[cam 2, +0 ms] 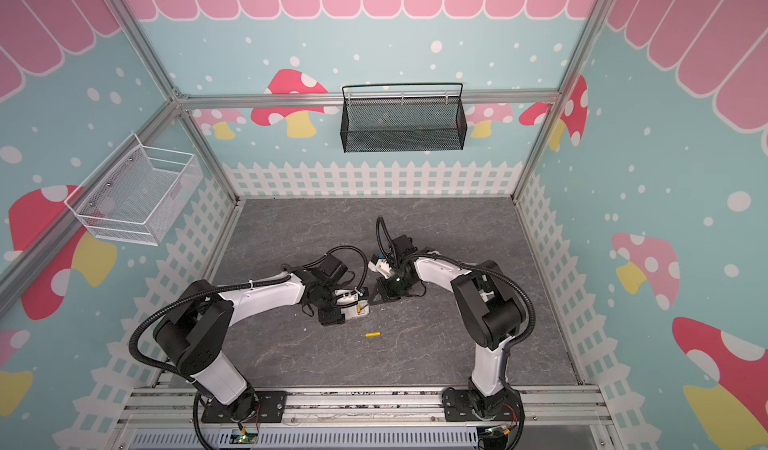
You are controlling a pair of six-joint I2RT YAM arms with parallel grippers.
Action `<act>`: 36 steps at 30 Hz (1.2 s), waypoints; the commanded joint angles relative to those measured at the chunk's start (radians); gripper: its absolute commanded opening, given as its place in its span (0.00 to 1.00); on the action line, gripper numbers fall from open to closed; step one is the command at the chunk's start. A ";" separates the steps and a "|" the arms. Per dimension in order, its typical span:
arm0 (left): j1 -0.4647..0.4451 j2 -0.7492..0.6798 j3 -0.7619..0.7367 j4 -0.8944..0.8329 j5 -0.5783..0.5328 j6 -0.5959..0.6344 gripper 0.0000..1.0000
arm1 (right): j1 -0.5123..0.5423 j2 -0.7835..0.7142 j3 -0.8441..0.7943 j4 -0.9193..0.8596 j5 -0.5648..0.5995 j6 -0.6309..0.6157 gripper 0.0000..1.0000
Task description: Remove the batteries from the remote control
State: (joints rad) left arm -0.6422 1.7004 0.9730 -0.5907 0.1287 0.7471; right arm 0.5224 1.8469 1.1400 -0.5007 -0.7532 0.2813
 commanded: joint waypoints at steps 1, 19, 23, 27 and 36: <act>-0.005 0.037 0.020 0.009 0.009 -0.005 0.66 | -0.011 0.008 -0.026 0.041 -0.012 0.000 0.00; -0.053 0.036 0.124 -0.047 0.001 -0.060 0.70 | -0.022 -0.022 -0.061 0.117 -0.073 0.034 0.00; -0.054 0.039 0.129 -0.044 0.026 -0.104 0.70 | -0.023 -0.021 -0.054 0.123 -0.077 0.034 0.00; -0.058 0.035 0.139 -0.044 0.024 -0.122 0.70 | -0.026 -0.029 -0.063 0.136 -0.093 0.042 0.00; -0.056 0.061 0.179 -0.026 0.028 -0.157 0.66 | -0.027 -0.029 -0.091 0.162 -0.099 0.049 0.00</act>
State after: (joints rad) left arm -0.6903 1.7535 1.1191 -0.6231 0.1337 0.6102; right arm 0.4961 1.8423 1.0588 -0.3500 -0.8253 0.3321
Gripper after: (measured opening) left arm 0.661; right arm 0.171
